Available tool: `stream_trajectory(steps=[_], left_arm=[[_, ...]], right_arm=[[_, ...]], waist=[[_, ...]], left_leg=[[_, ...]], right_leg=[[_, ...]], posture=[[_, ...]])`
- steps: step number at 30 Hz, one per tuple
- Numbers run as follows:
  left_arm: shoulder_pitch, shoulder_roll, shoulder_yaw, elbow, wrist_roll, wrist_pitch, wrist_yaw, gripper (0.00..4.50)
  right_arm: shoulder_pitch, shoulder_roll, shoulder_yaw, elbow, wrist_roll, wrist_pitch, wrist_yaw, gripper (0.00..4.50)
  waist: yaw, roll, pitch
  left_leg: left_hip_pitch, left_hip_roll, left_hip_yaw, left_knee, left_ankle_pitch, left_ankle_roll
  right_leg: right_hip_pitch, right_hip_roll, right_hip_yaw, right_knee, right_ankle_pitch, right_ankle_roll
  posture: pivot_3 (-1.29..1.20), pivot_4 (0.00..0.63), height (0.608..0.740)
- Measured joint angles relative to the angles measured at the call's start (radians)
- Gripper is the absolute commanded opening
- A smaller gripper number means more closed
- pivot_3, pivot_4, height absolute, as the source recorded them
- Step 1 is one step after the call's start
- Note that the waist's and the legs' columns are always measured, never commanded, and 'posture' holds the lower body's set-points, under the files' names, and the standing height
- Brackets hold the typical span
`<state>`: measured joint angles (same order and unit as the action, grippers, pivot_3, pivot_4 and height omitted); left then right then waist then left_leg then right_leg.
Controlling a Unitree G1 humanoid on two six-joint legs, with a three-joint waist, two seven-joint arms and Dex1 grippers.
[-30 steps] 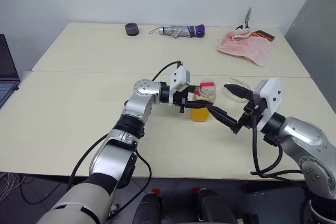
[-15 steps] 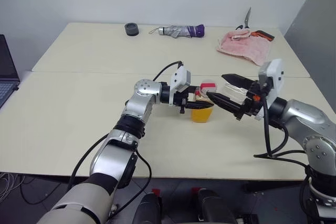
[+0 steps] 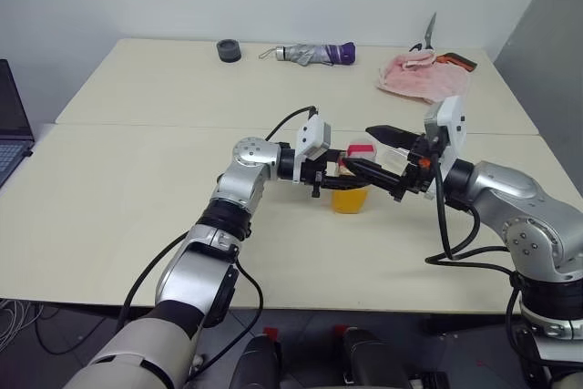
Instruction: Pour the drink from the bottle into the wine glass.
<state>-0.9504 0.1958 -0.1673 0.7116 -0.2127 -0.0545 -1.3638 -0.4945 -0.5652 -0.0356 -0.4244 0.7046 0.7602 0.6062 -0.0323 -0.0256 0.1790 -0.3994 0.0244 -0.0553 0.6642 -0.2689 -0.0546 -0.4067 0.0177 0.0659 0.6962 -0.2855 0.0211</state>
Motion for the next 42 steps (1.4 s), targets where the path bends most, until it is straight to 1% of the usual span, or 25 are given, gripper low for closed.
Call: stream_trajectory(steps=[6, 14, 18, 21, 25, 28, 31, 33, 35, 37, 39, 42], left_arm=[[0.003, 0.002, 0.0, -0.007, 0.0, 0.001, 0.0, 1.82], [0.007, 0.006, -0.001, -0.008, 0.002, 0.006, 0.003, 1.82], [0.008, 0.005, 0.0, -0.014, 0.002, 0.006, 0.011, 1.82], [0.009, 0.006, 0.0, -0.015, 0.001, 0.006, 0.015, 1.82], [0.009, 0.005, 0.0, -0.016, 0.001, 0.006, 0.021, 1.82], [0.011, 0.011, 0.001, -0.016, 0.001, 0.006, 0.024, 1.82], [0.013, 0.02, 0.007, -0.015, 0.001, 0.005, 0.034, 1.82], [0.014, 0.029, 0.017, -0.014, 0.001, 0.006, 0.045, 1.82], [0.014, 0.037, 0.026, -0.014, -0.001, 0.006, 0.051, 1.82], [0.015, 0.052, 0.042, -0.013, -0.002, 0.008, 0.064, 1.82], [0.014, 0.059, 0.055, -0.013, -0.004, 0.009, 0.068, 1.82], [0.015, 0.062, 0.055, -0.013, -0.004, 0.009, 0.068, 1.82]], right_arm=[[0.0, 0.001, 0.023, 0.001, -0.046, -0.025, 0.005, 1.83], [0.006, -0.017, 0.068, -0.015, -0.151, -0.118, 0.028, 1.81], [0.025, -0.015, 0.069, -0.047, -0.185, -0.157, 0.024, 1.73], [0.046, 0.001, 0.041, -0.059, -0.17, -0.157, 0.009, 1.73], [0.08, 0.018, -0.07, -0.096, -0.082, -0.108, -0.035, 1.72], [0.142, 0.006, -0.168, -0.134, -0.03, -0.07, -0.074, 1.72], [0.263, -0.017, -0.262, -0.166, -0.013, -0.043, -0.109, 1.72], [0.374, -0.037, -0.294, -0.171, -0.032, -0.039, -0.121, 1.72], [0.501, -0.037, -0.298, -0.163, -0.096, -0.067, -0.138, 1.72], [0.601, -0.002, -0.289, -0.124, -0.172, -0.114, -0.161, 1.72], [0.651, 0.033, -0.272, -0.078, -0.228, -0.171, -0.175, 1.72], [0.675, 0.085, -0.243, -0.001, -0.302, -0.26, -0.197, 1.72]], waist=[[0.0, 0.0, 0.0], [0.0, 0.0, 0.0], [0.0, 0.0, 0.0], [0.0, 0.0, 0.0], [0.001, 0.0, 0.0], [0.002, 0.0, 0.0], [0.003, 0.0, 0.0], [0.003, 0.0, 0.0], [0.002, 0.0, 0.0], [0.001, 0.0, 0.0], [-0.004, 0.0, 0.0], [-0.005, 0.0, 0.0]], left_leg=[[0.0, 0.0, 0.0, 0.0, 0.0, 0.0], [0.0, 0.0, 0.0, 0.0, 0.0, 0.0], [0.0, 0.0, 0.0, 0.0, 0.0, 0.0], [0.0, 0.0, 0.0, 0.0, 0.0, 0.0], [0.0, 0.0, 0.0, 0.0, 0.0, 0.0], [0.0, 0.0, 0.0, 0.0, 0.0, 0.0], [0.0, -0.001, 0.0, 0.0, 0.0, 0.0], [0.0, -0.001, 0.0, 0.0, 0.0, 0.0], [0.0, -0.001, 0.0, 0.0, 0.0, 0.0], [0.001, -0.001, 0.001, 0.0, 0.0, 0.0], [0.002, 0.0, 0.003, 0.0, 0.0, 0.0], [0.003, 0.0, 0.003, 0.0, 0.0, 0.0]], right_leg=[[0.0, 0.0, 0.0, 0.0, 0.0, 0.0], [0.0, 0.0, 0.0, 0.0, 0.0, 0.0], [0.0, 0.0, 0.0, 0.0, 0.0, 0.0], [0.0, 0.0, 0.0, 0.0, 0.0, 0.0], [0.0, 0.0, 0.0, 0.0, 0.0, 0.0], [0.0, -0.001, 0.0, 0.0, 0.0, 0.0], [0.0, -0.001, 0.0, 0.0, 0.0, 0.0], [0.0, -0.001, 0.001, 0.0, 0.0, 0.0], [0.001, 0.0, 0.001, 0.0, 0.0, 0.0], [0.0, 0.0, 0.001, 0.0, 0.0, 0.0], [0.001, 0.0, 0.003, 0.001, 0.0, 0.0], [0.001, 0.001, 0.003, 0.001, -0.001, 0.002]], posture=[[0.0, 0.15, 0.74], [0.0, 0.15, 0.74], [0.0, 0.15, 0.74], [0.0, 0.15, 0.74], [0.0, 0.15, 0.74], [0.0, 0.15, 0.74], [0.0, 0.15, 0.74], [0.0, 0.15, 0.74], [0.0, 0.15, 0.74], [0.0, 0.15, 0.74], [0.0, 0.15, 0.74], [0.0, 0.15, 0.74]])
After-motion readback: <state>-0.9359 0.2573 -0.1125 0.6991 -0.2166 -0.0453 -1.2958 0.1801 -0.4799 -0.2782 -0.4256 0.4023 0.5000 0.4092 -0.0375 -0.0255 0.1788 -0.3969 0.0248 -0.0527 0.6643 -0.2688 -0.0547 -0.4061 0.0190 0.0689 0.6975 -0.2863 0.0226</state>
